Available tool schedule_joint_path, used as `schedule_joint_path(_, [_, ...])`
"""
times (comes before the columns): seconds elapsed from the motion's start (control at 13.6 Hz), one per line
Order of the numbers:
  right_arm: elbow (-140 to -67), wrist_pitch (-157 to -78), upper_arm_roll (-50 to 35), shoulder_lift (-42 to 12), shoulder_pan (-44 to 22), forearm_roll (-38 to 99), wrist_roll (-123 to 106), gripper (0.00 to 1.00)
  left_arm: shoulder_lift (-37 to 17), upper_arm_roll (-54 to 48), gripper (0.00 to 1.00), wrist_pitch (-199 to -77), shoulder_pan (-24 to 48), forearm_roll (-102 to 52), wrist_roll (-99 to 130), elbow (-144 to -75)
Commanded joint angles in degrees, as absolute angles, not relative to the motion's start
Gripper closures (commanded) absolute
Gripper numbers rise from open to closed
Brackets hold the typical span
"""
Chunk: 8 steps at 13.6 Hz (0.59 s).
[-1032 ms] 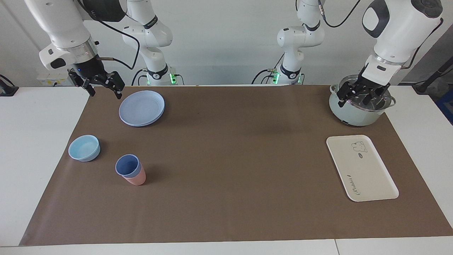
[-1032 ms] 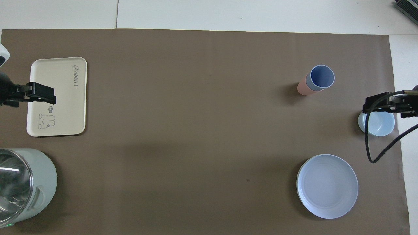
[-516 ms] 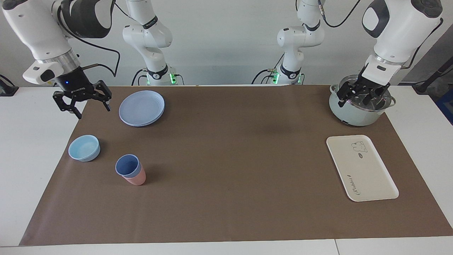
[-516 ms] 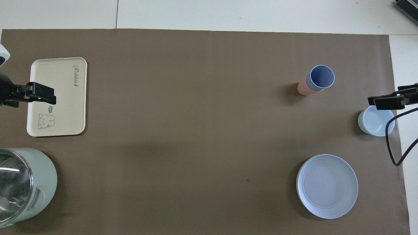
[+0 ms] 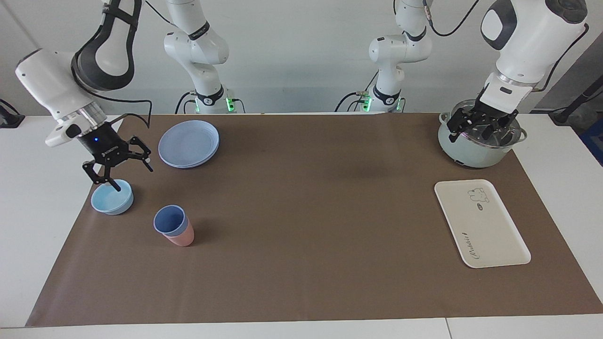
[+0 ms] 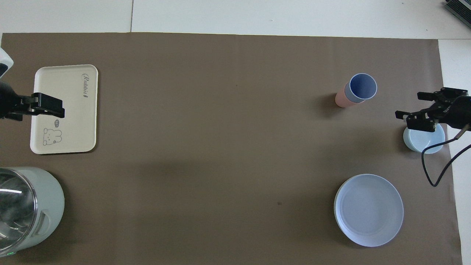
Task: Place cup on tray
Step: 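Reach the right gripper to the nested pink and blue cups and grasp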
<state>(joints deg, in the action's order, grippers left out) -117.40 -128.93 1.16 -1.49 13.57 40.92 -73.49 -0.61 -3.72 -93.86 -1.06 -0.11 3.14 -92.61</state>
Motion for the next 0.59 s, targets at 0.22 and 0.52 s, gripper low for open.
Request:
schedule_joint_path(0.22, [-117.07, -130.16, 0.62, -11.15, 16.17, 61.14, -99.9, 0.0, 1.14, -3.52, 0.0, -95.1, -0.88, -0.35, 2.9, -94.66])
schedule_joint_path(0.52, [-115.93, -129.03, 0.44, -17.64, 15.82, 74.32, -113.76, 0.0, 1.14, -3.95, 0.0, -95.19, -0.79, -0.35, 2.9, -94.48])
